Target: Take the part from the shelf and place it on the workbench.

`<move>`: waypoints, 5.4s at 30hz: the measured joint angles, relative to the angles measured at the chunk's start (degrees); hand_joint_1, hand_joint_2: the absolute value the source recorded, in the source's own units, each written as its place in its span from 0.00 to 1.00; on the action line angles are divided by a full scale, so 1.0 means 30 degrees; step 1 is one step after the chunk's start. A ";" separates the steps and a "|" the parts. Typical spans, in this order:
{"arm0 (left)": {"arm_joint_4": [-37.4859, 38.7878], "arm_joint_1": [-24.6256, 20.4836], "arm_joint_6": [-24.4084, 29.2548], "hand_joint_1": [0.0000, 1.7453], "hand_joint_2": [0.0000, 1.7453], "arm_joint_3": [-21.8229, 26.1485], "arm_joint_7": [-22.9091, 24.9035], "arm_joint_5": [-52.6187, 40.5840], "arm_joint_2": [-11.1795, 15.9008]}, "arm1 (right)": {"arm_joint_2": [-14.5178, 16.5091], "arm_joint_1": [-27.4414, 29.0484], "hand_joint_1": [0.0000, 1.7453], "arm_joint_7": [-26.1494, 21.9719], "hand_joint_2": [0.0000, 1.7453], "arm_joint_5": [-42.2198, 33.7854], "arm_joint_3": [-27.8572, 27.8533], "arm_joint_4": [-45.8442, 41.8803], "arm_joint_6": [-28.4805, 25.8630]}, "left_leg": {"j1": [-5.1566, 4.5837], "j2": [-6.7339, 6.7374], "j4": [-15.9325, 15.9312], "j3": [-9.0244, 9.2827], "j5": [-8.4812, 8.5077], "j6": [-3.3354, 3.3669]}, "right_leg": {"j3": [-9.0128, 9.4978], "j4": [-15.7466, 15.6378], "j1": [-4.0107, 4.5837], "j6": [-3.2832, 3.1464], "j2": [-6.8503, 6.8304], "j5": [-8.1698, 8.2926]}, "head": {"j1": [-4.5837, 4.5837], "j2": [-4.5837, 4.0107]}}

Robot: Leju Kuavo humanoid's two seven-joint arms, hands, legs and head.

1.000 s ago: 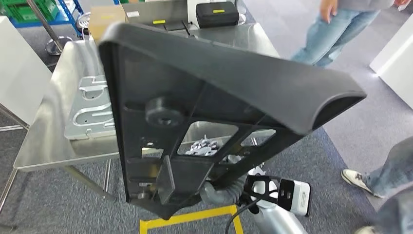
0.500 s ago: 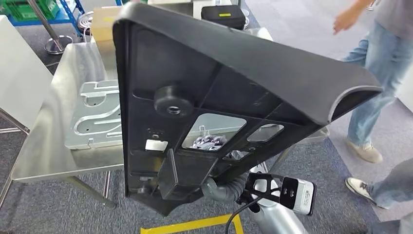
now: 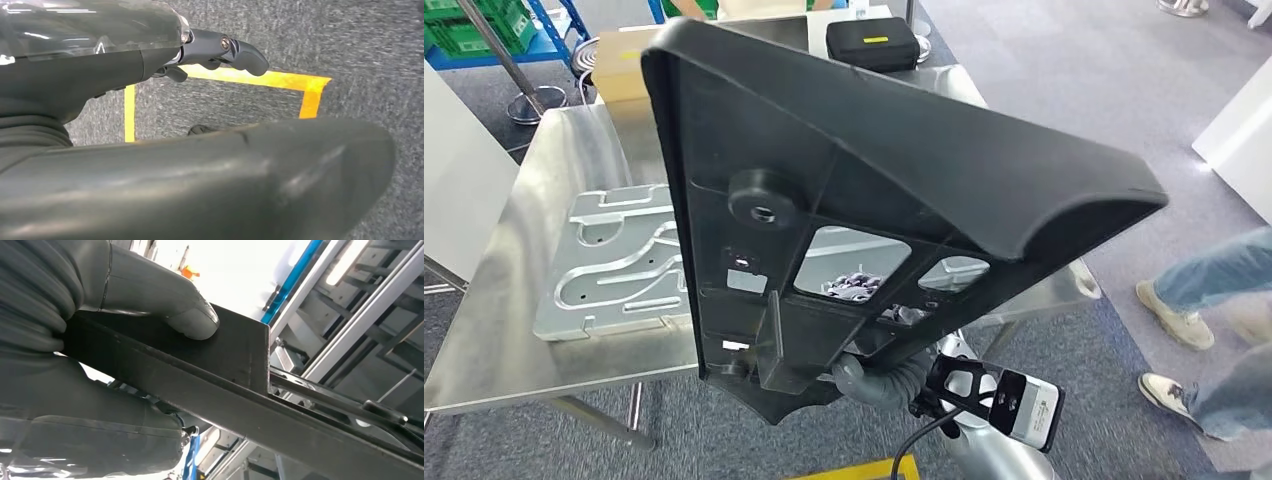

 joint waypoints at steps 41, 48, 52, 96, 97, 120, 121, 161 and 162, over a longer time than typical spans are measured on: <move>0.0015 0.0197 0.0140 0.00 0.00 0.0776 -0.0045 0.0838 -0.0082 | -0.0827 -0.9409 1.00 0.3022 1.00 1.5899 -0.2043 1.7244 -1.3985 | 0.0122 -0.0046 -0.0376 0.0394 -0.0462 0.0702 | -0.4380 0.6134 -0.0151 0.0825 -0.0102 -0.1374 | 0.0004 0.0000; 0.0015 0.0163 0.0148 0.00 0.00 0.0780 -0.0089 0.0612 -0.0180 | 0.0371 -1.1283 1.00 0.4531 1.00 1.9888 0.0038 1.9266 -1.3929 | 0.0032 -0.0068 -0.0319 0.0368 -0.0590 0.0252 | -0.1976 0.0441 0.0056 0.0329 -0.0121 0.1276 | 0.0004 0.0000; 0.0018 0.0194 0.0133 0.00 0.00 0.0780 -0.0164 0.0503 -0.0249 | 0.0928 -1.2261 1.00 0.4955 1.00 2.0414 0.0563 1.9843 -1.2967 | 0.0075 -0.0049 0.0926 -0.0197 -0.1408 -0.0133 | -0.1842 0.0181 -0.0122 -0.0100 -0.0166 0.1351 | 0.0004 0.0000; 0.0051 0.0034 0.0018 0.00 0.25 0.0328 -0.1029 0.0217 -0.0455 | 0.2153 -1.2613 0.00 0.5646 0.00 2.2616 0.5094 2.6966 -0.9770 | 0.0347 -0.0043 -0.0168 0.0834 -0.0889 0.0128 | -0.1623 0.0344 -0.0204 0.0686 -0.0047 0.1406 | 0.0013 0.0000; 0.0051 0.0016 0.0024 0.00 0.00 0.0328 -0.1054 0.0233 -0.0455 | 0.2153 -1.2581 0.00 0.5574 0.00 2.2371 0.5064 2.6990 -1.0125 | 0.0349 -0.0022 -0.0190 0.0820 -0.0815 0.0272 | -0.1707 0.0504 -0.0233 0.0777 -0.0054 0.1279 | 0.0013 0.0000; 0.0058 0.0014 0.0133 0.00 0.00 0.0444 -0.1138 0.0275 -0.0433 | 0.2441 -1.1648 0.00 0.2931 0.00 1.8699 0.2990 2.6720 -1.2431 | 0.0182 -0.0018 0.4101 -0.1619 -0.2212 -0.0344 | -0.1434 -0.0082 -0.0105 -0.0114 -0.0249 0.1396 | 0.0011 0.0000; 0.0058 0.0008 0.0133 0.00 0.00 0.0444 -0.1111 0.0271 -0.0426 | 0.2455 -1.1631 0.00 0.2203 0.00 1.7801 0.2560 2.6525 -1.2490 | 0.0218 -0.0001 0.2708 -0.0957 -0.1483 -0.0346 | -0.1430 0.0037 -0.0118 -0.0049 -0.0240 0.1305 | 0.0011 0.0000; 0.0087 0.0531 0.0700 0.00 0.00 0.1753 -0.1388 0.2105 -0.0723 | -0.4321 0.0819 0.00 0.0000 0.00 0.9727 -0.8318 0.1437 -1.8445 | 0.0136 -0.0139 -0.0250 0.0710 -0.0688 0.0813 | -0.2410 0.2157 -0.0028 0.0850 -0.0367 -0.0116 | 0.0018 0.0000; 0.0087 0.0553 0.0774 0.00 0.00 0.1864 -0.1334 0.2156 -0.0743 | -0.4497 0.1854 0.00 0.0000 0.00 0.9664 -0.9178 0.0619 -1.8495 | 0.0132 -0.0137 -0.0249 0.0648 -0.0657 0.0858 | -0.2981 0.3441 -0.0066 0.0941 -0.0344 -0.0875 | 0.0018 0.0000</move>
